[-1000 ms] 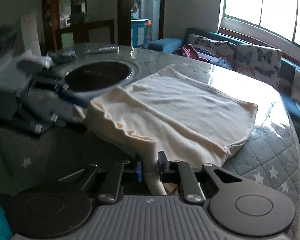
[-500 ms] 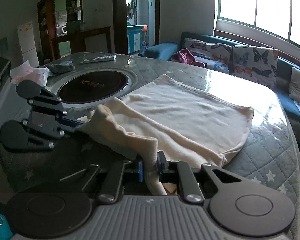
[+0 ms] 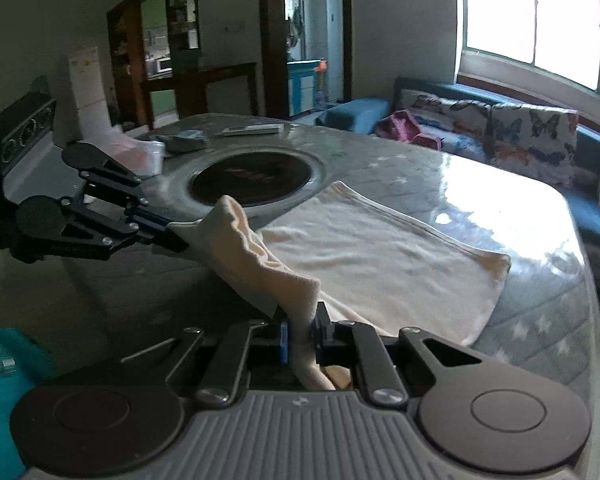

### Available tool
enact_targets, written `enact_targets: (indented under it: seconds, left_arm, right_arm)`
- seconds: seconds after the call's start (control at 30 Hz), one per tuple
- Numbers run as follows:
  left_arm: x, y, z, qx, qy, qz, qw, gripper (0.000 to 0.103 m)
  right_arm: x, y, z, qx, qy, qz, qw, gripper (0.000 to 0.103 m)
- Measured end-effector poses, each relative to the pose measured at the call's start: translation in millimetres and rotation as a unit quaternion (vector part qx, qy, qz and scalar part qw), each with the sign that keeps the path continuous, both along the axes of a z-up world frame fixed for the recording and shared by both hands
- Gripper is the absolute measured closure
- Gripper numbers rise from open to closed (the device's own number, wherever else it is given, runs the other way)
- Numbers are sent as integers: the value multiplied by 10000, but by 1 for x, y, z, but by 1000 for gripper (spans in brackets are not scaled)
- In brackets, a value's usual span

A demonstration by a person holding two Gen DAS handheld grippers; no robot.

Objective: Fold clothes

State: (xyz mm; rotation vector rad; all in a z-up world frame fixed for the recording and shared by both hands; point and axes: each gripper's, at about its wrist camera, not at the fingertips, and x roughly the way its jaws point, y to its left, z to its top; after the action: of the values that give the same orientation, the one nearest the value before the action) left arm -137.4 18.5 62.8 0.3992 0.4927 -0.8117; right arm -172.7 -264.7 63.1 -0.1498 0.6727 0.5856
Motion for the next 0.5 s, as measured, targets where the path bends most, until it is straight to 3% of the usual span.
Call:
enact_targets:
  seconds: [0.23, 0.5]
  left_arm:
    - [12, -3, 15, -185, -71, 118, 9997, 97]
    - [83, -35, 24, -116, -263, 350, 9990, 97]
  right_arm:
    - [0, -2, 15, -43, -65, 21, 10000, 93]
    - [71, -15, 19, -225, -93, -268, 9993, 93]
